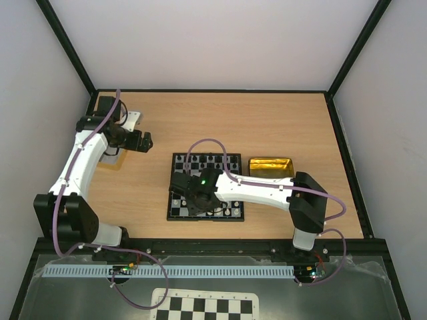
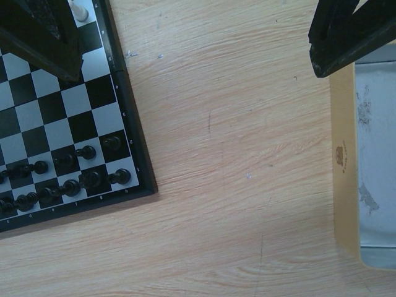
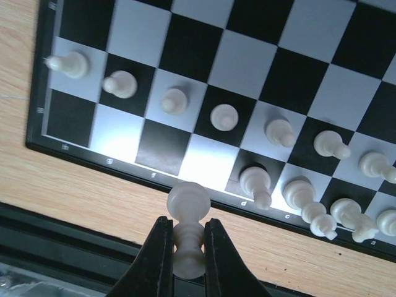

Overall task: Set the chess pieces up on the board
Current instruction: Place the chess piece on the chessboard.

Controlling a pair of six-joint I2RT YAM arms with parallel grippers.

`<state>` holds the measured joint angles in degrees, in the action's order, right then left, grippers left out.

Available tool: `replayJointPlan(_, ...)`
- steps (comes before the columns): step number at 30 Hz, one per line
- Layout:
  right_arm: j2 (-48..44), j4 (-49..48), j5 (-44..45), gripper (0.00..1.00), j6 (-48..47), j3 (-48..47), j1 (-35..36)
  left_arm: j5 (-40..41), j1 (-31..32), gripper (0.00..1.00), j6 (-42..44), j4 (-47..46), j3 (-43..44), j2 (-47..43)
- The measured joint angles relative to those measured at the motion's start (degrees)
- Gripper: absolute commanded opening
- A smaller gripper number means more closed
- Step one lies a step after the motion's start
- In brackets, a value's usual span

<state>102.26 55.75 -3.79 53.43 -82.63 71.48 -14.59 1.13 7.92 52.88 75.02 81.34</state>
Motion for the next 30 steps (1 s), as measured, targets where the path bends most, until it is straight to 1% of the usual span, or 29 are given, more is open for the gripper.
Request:
replayJointPlan(10,-0.04,-3.13,-0.98,0.02,1.07,5.40,0.00,0.02,0.00,0.99,0.00,-0.15,-0.94,-1.01)
replayJointPlan(30,0.72,-6.14,-1.51,0.02,1.03,6.73,0.00,0.09,0.00,0.99,-0.02,-0.31,-1.25,-1.92)
